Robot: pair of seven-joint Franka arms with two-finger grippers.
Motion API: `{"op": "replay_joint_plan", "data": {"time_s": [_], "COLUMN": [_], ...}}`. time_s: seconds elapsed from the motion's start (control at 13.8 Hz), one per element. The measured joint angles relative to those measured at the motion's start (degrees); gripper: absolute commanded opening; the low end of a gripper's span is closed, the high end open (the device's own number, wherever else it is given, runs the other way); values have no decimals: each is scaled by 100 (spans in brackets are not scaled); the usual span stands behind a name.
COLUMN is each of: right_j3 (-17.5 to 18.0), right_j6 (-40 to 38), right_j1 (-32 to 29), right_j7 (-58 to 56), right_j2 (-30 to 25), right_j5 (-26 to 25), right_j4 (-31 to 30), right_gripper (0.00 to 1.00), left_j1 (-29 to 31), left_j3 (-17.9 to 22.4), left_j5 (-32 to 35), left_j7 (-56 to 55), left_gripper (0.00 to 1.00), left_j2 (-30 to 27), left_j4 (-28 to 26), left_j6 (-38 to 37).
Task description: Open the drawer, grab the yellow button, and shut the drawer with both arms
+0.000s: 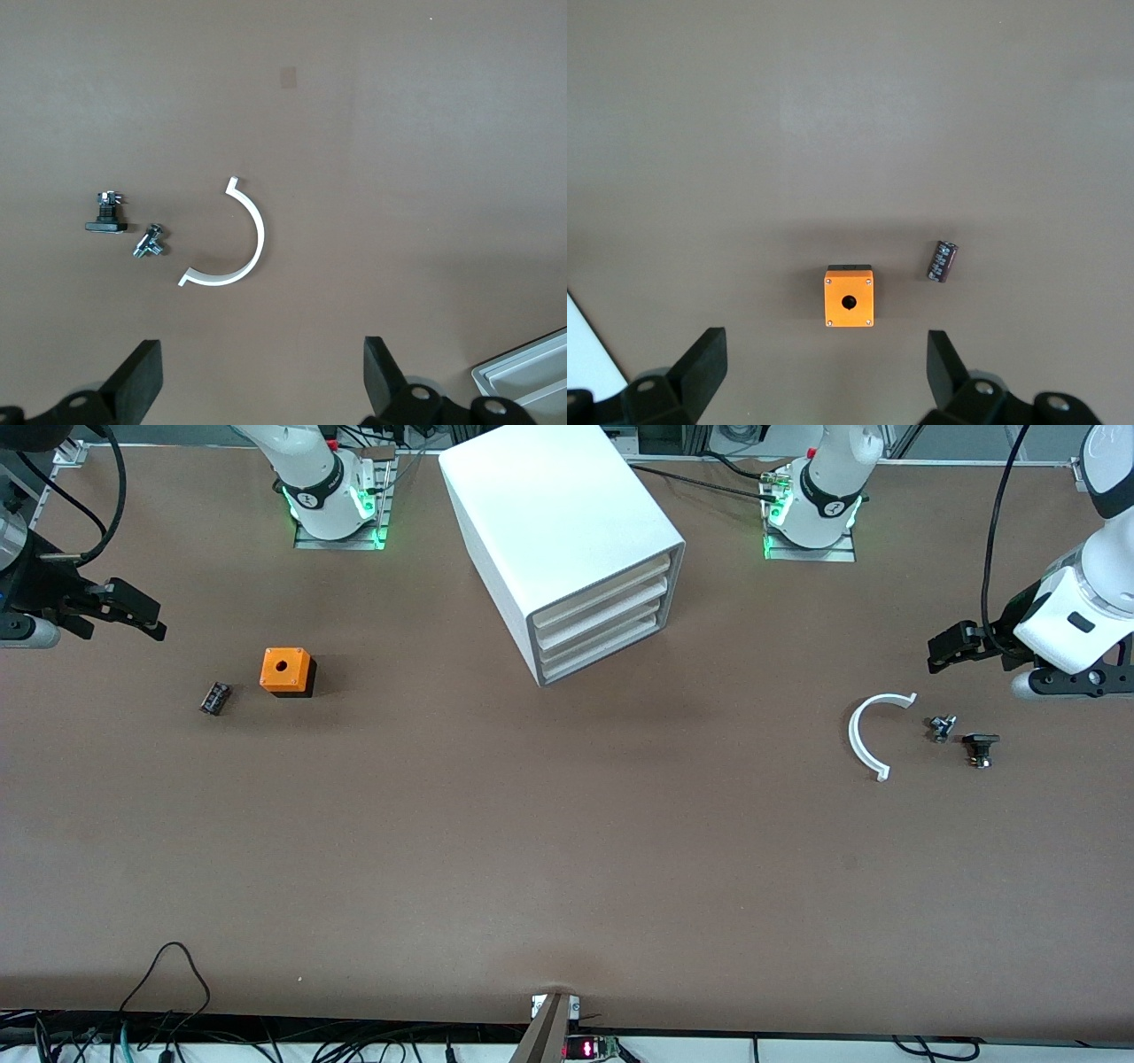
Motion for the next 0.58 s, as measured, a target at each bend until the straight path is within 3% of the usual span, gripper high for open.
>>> {"op": "replay_joint_plan", "data": {"time_s": [0.58], "right_j3": [0], "right_j6": [-2], "right_j1": [0], "right_j7": [1], "right_j2": [-1], "right_j5": [0], "right_j4": [0], "right_gripper": [100], "left_j1": [-3], "left_j3": [-19], "left_j5": [0], "left_j7": [-66], "left_gripper": [100], "left_j2": [4], "left_j4": [43], "left_j6": [5]}}
